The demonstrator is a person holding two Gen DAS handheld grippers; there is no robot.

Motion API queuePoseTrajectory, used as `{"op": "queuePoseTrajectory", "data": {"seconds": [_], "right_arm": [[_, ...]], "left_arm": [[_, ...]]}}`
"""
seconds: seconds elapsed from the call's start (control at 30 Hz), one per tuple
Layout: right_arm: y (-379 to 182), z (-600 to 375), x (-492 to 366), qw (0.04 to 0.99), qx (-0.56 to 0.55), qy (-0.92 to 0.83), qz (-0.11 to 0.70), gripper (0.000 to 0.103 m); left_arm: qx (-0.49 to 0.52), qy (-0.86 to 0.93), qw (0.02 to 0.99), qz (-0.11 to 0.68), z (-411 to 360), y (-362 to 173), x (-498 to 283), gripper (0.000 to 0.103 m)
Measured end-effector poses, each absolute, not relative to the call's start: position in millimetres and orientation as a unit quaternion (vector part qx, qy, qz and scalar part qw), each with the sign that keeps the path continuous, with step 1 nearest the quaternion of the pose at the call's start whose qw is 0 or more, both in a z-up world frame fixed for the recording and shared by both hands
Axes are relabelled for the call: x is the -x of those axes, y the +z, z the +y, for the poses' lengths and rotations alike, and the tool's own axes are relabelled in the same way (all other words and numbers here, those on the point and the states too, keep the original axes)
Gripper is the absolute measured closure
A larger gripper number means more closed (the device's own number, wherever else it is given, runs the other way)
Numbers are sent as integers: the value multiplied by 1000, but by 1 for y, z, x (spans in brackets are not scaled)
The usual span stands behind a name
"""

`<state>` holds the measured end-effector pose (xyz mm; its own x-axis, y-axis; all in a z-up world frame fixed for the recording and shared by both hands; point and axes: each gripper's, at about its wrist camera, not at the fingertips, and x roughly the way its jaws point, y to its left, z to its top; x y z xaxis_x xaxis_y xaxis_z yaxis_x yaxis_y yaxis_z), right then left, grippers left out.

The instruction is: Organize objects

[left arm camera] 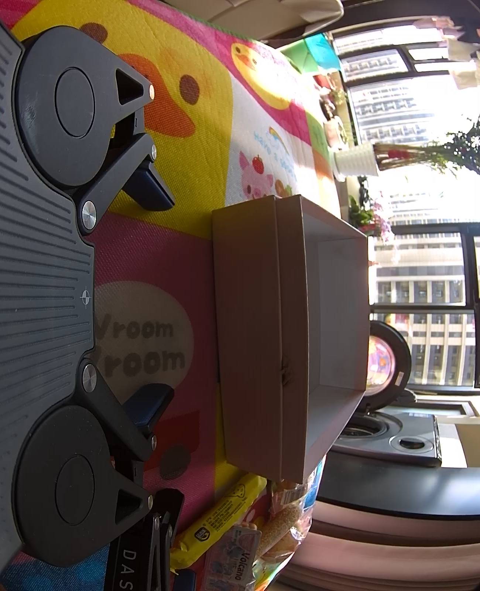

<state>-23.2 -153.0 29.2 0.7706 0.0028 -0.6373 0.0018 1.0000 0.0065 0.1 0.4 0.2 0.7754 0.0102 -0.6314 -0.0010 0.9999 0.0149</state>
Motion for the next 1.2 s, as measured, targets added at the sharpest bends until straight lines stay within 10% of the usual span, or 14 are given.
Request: {"op": "queuePoseTrajectory", "data": {"seconds": [1.2], "right_arm": [[38,-154,20,925,9,22,379,0]], "left_arm": [[-10,4,942,335,0,0,2,1]]}}
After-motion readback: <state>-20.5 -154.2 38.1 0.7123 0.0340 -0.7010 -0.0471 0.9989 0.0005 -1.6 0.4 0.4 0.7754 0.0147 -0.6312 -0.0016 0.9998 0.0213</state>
